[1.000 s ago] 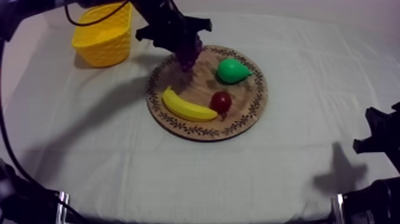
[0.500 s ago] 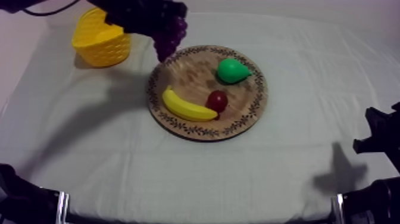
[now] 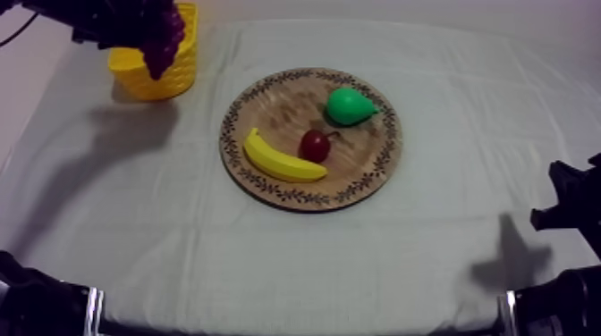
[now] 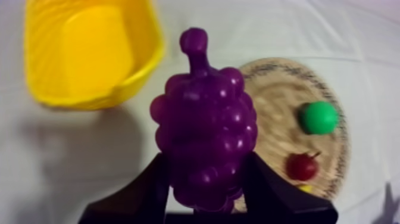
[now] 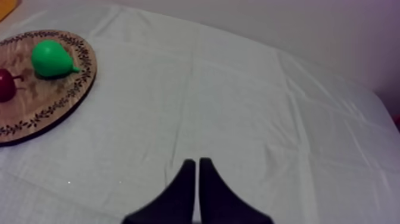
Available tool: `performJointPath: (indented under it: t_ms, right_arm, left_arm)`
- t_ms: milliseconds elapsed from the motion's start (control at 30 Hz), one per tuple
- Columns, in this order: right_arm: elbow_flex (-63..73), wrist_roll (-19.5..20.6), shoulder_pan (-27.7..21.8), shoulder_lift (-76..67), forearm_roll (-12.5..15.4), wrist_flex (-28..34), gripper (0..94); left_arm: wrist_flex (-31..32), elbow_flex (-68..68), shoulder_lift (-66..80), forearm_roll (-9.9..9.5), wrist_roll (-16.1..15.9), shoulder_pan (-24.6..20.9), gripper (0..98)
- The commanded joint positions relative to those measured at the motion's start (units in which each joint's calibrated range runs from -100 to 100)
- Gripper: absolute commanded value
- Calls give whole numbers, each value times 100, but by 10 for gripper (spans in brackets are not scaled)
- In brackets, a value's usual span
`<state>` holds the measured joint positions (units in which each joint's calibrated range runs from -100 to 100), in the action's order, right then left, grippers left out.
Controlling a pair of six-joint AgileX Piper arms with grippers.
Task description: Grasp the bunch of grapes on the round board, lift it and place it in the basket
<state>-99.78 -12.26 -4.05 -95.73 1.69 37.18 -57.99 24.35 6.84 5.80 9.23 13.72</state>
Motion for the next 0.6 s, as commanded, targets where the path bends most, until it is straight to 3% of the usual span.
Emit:
performJointPath:
  t_ms: [0, 233, 567]
  right_arm:
    - [1, -2, -1, -2, -1, 0, 5]
    - [1, -2, -1, -2, -1, 0, 5]
    - [1, -2, -1, -2, -1, 0, 5]
  left_arm:
    - [7, 50, -55, 30, -101, -372, 331]
    - [-49, -371, -506, 72, -268, -844, 332]
    - [-388, -2090, -1671, 48, -295, -1018, 334]
